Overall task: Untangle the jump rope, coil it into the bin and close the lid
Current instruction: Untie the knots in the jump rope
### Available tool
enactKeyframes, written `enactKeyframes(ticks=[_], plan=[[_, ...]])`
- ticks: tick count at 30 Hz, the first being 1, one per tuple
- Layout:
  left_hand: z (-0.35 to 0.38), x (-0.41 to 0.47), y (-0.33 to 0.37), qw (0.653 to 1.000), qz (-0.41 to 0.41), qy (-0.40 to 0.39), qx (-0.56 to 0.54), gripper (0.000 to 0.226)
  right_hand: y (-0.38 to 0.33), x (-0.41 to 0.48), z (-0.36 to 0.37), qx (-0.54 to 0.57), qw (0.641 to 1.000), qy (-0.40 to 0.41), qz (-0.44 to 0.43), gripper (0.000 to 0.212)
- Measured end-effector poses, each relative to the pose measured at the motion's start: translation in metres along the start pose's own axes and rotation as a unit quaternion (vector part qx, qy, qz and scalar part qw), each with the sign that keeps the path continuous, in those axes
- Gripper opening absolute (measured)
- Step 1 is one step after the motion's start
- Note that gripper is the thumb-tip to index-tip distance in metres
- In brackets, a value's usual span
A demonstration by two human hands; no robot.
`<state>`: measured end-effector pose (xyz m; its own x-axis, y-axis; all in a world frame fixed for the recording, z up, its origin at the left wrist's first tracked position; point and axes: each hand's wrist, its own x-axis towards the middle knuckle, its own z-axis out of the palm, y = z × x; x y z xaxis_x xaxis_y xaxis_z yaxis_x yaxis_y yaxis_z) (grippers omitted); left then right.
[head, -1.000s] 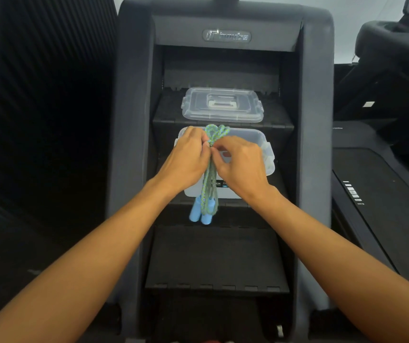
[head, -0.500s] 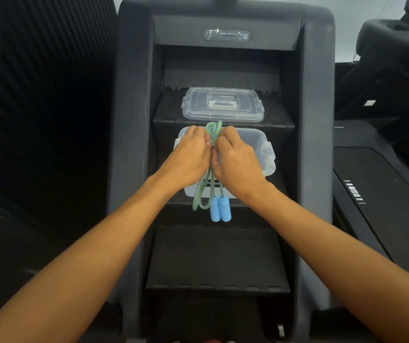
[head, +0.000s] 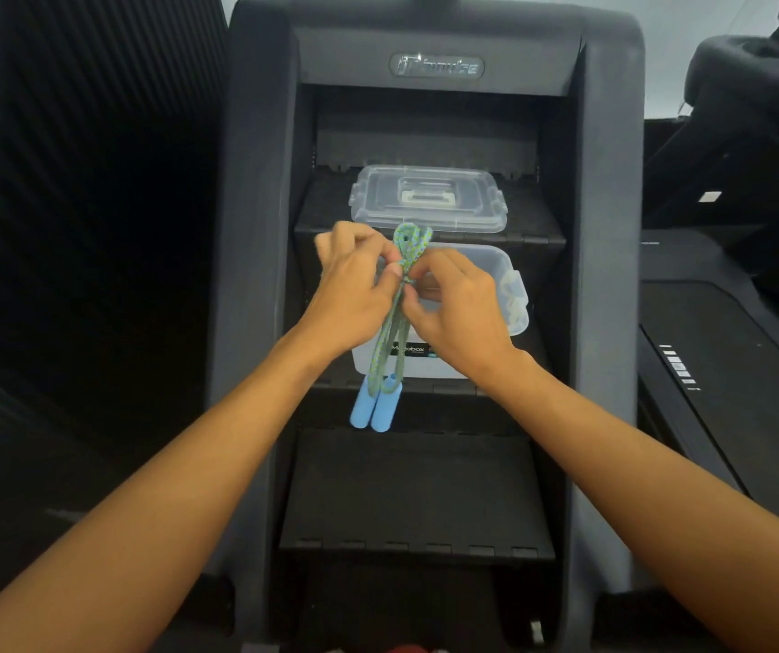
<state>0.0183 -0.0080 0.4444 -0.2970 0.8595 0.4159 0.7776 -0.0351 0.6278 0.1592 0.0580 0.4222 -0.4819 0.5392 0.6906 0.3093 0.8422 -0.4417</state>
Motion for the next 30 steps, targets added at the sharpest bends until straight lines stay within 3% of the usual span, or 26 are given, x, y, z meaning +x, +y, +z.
enactKeyframes(ticks=[7, 15, 21, 30], plan=[[0.002, -0.003, 0.005, 0.996, -0.003, 0.015, -0.09, 0.014, -0.006, 0.005, 0.001, 0.055, 0.995, 0.052, 0.061, 0.009], [0.006, -0.013, 0.01, 0.976, -0.028, 0.096, -0.196, 0.024, -0.003, 0.008, -0.006, 0.064, 0.993, 0.082, 0.05, 0.01], [0.014, -0.021, 0.011, 0.964, -0.065, 0.109, -0.234, 0.01, -0.002, 0.004, -0.006, 0.08, 0.992, 0.096, 0.033, 0.01], [0.019, -0.015, -0.002, 0.984, 0.044, 0.117, -0.128, 0.007, 0.005, 0.002, -0.005, 0.029, 0.995, 0.09, -0.027, 0.009]])
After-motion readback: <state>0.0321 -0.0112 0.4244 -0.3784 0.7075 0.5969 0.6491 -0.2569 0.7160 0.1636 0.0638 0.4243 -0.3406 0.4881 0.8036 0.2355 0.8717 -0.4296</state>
